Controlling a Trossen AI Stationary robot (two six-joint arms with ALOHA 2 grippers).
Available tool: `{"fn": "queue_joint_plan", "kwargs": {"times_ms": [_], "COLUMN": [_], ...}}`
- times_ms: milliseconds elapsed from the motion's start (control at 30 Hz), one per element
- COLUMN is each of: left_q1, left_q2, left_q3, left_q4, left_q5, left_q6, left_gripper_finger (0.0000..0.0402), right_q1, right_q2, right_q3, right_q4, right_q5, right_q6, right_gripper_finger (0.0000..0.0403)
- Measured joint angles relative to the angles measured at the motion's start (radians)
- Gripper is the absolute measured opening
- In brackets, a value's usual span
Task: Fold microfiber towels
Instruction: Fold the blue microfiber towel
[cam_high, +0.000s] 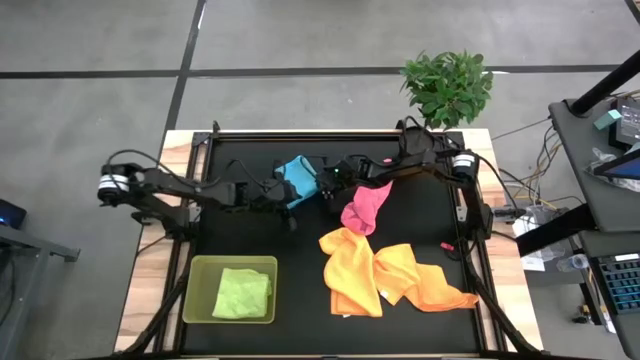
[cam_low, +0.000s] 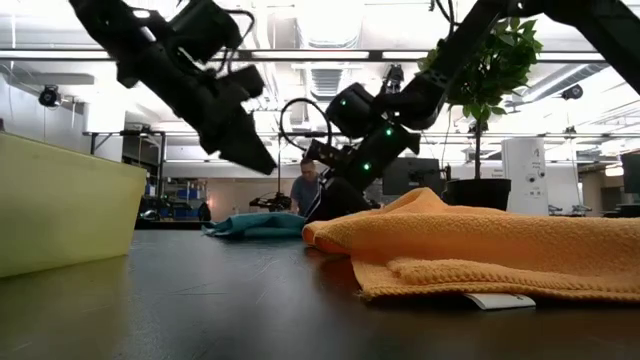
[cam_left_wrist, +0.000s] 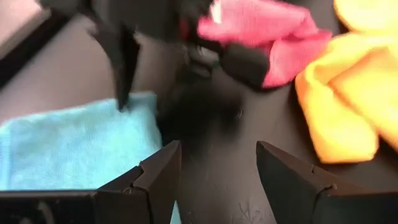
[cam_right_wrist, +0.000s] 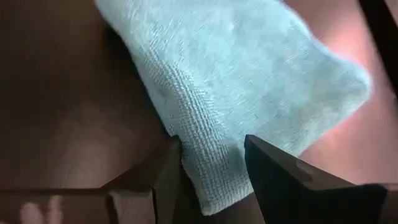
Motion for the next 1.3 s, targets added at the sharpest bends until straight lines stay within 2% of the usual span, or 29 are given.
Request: {"fn": "queue_joint_plan", "kwargs": {"times_ms": [133,400,467,567,767,933,1300], "left_q1": [0.000,-0.008,-0.018,-0.024,-0.023,-0.024,-0.023], "left_q2": [0.078,0.186,0.209,0.236,0.280,0.296,0.293], "left_q3": [0.027,0.077,0.089,0.091,0.082,0.081,0.082], "left_q4": [-0.001,0.004,0.003,0.017,0.012,0.005,-0.162], "left_q5": [0.000,-0.010,-0.007,-0.010,-0.225,-0.279,-0.287], "left_q6": [0.001,0.002,0.003,0.003,0.002,0.003,0.001], "left_gripper_finger": [0.0193,0.0192,0.0185,0.0161,0.0084,0.0015,0.0001], "right_q1": [0.000,0.001,0.001,0.002,0.014,0.030,0.045], "right_q2": [-0.011,-0.018,-0.018,-0.018,-0.043,-0.080,-0.101], "right_q3": [0.002,0.002,0.002,0.002,0.002,0.002,0.001], "right_q4": [-0.016,-0.035,-0.032,-0.026,-0.029,-0.050,-0.129], "right_q5": [0.000,0.000,0.000,0.000,-0.008,-0.008,0.000], "right_q6": [0.020,0.077,0.102,0.144,0.221,0.240,0.262], "right_gripper_finger": [0.0149,0.0032,0.0015,0.0010,0.0009,0.0009,0.0009]}}
